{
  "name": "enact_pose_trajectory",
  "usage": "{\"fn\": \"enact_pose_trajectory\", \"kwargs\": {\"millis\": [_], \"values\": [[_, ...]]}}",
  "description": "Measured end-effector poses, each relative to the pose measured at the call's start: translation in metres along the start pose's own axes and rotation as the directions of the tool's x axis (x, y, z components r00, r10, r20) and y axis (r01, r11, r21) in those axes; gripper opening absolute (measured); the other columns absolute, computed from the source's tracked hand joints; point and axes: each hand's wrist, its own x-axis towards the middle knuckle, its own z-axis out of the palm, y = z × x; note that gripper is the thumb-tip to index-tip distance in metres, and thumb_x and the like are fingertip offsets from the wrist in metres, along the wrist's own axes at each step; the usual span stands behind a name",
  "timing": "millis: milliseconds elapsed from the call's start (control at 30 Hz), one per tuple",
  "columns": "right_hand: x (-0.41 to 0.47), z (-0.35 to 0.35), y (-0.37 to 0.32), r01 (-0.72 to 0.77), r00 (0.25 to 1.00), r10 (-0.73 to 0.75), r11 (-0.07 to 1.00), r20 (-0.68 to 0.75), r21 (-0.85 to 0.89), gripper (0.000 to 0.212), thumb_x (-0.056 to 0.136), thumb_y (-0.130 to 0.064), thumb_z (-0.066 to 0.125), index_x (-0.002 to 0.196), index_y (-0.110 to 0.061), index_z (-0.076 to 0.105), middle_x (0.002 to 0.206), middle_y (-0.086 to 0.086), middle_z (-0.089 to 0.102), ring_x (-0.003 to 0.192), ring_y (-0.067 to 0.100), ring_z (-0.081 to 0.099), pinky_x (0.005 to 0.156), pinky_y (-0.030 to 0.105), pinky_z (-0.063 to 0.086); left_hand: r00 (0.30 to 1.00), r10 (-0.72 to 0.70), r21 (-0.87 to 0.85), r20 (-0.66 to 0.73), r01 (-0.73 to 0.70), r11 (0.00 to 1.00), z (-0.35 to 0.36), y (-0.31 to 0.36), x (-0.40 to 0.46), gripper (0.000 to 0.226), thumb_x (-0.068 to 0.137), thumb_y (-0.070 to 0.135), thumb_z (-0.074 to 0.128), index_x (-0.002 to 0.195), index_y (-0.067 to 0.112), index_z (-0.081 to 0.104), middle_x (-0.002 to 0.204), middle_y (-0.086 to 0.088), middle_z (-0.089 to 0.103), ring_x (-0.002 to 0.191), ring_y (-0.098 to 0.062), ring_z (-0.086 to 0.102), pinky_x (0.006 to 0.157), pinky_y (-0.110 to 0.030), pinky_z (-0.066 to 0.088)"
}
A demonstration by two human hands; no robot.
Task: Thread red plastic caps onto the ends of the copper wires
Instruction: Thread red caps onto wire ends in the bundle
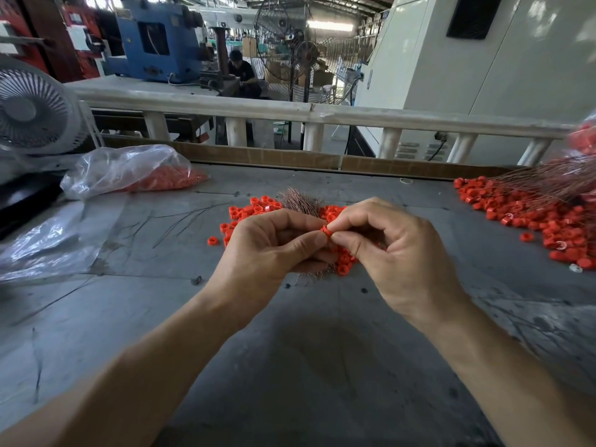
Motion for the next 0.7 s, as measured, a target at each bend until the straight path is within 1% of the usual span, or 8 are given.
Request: {"fn": "enact_pose_trajectory", "kwargs": {"millis": [133, 233, 300, 433, 467, 533, 633, 700], "values": [[0.000, -0.001, 0.001, 0.000, 1.000, 0.000, 1.000, 0.001, -0.019, 0.009, 0.086, -0.010, 0.079, 0.090, -0.018, 0.077, 0.090, -0.009, 0.071, 0.090, 0.012, 0.068, 0.076, 0.014, 0.048, 0.999, 0.030, 0.029, -0.012, -0.029, 0.999, 0.001, 0.000, 0.000, 0.021, 0.083, 0.012, 0.071, 0.102, 0.003, 0.072, 0.092, -0.018, 0.077, 0.085, -0.029, 0.076, 0.076, -0.031, 0.062], [0.000, 0.000, 0.000, 0.027, 1.000, -0.027, 0.999, -0.012, -0.047, 0.008, 0.085, -0.010, 0.080, 0.090, -0.017, 0.078, 0.089, -0.009, 0.071, 0.089, 0.013, 0.068, 0.076, 0.019, 0.051, 0.997, 0.075, 0.085, -0.033, -0.072, 0.994, 0.001, -0.001, 0.000, 0.019, 0.084, 0.011, 0.072, 0.102, 0.005, 0.073, 0.089, -0.015, 0.077, 0.084, -0.028, 0.076, 0.075, -0.030, 0.061], [0.000, 0.001, -0.001, 0.025, 0.999, -0.026, 0.998, -0.023, -0.049, 0.009, 0.085, -0.009, 0.080, 0.089, -0.016, 0.078, 0.088, -0.009, 0.072, 0.089, 0.012, 0.068, 0.077, 0.021, 0.052, 0.993, 0.107, 0.134, -0.046, -0.100, 0.986, 0.002, -0.003, 0.000, 0.015, 0.087, 0.007, 0.072, 0.102, 0.006, 0.073, 0.088, -0.013, 0.078, 0.084, -0.027, 0.076, 0.076, -0.032, 0.062], [0.000, 0.002, -0.004, 0.022, 0.999, -0.024, 0.997, -0.025, -0.079, 0.008, 0.085, -0.010, 0.080, 0.090, -0.016, 0.079, 0.089, -0.009, 0.072, 0.088, 0.008, 0.068, 0.077, 0.017, 0.052, 0.991, 0.118, 0.184, -0.057, -0.106, 0.977, 0.003, -0.004, -0.001, 0.013, 0.089, 0.003, 0.070, 0.100, 0.009, 0.074, 0.087, -0.011, 0.078, 0.083, -0.027, 0.076, 0.079, -0.035, 0.062], [0.000, 0.002, -0.005, 0.032, 0.999, -0.034, 0.995, -0.023, -0.091, 0.008, 0.085, -0.010, 0.080, 0.091, -0.015, 0.079, 0.089, -0.009, 0.072, 0.089, 0.008, 0.068, 0.078, 0.016, 0.052, 0.993, 0.104, 0.170, -0.061, -0.092, 0.981, 0.003, -0.004, -0.001, 0.012, 0.090, 0.003, 0.070, 0.101, 0.006, 0.073, 0.087, -0.012, 0.078, 0.083, -0.026, 0.076, 0.079, -0.035, 0.062], [0.000, 0.003, -0.006, 0.060, 0.998, -0.063, 0.991, -0.019, -0.121, 0.010, 0.086, -0.010, 0.080, 0.094, -0.015, 0.079, 0.091, -0.008, 0.071, 0.089, 0.007, 0.067, 0.078, 0.015, 0.051, 0.997, 0.045, 0.088, -0.068, -0.039, 0.995, 0.003, -0.002, -0.001, 0.016, 0.088, 0.008, 0.070, 0.103, 0.001, 0.071, 0.087, -0.015, 0.077, 0.082, -0.026, 0.075, 0.078, -0.034, 0.062], [-0.002, 0.005, -0.009, 0.094, 0.996, -0.094, 0.974, 0.009, -0.205, 0.017, 0.085, -0.013, 0.082, 0.100, -0.016, 0.078, 0.097, -0.008, 0.068, 0.092, 0.004, 0.063, 0.082, 0.011, 0.047, 0.996, -0.076, -0.064, -0.048, 0.073, 0.995, 0.004, 0.000, -0.002, 0.025, 0.083, 0.019, 0.069, 0.101, 0.002, 0.070, 0.086, -0.015, 0.074, 0.082, -0.023, 0.072, 0.078, -0.032, 0.061], [-0.003, 0.008, -0.010, 0.107, 0.994, -0.108, 0.956, 0.012, -0.274, 0.019, 0.085, -0.016, 0.082, 0.102, -0.017, 0.076, 0.099, -0.008, 0.066, 0.094, 0.006, 0.061, 0.084, 0.018, 0.048, 0.990, -0.138, -0.148, -0.020, 0.133, 0.980, 0.005, 0.000, -0.003, 0.024, 0.083, 0.020, 0.067, 0.100, 0.003, 0.070, 0.089, -0.017, 0.071, 0.085, -0.024, 0.069, 0.079, -0.033, 0.061]]}}
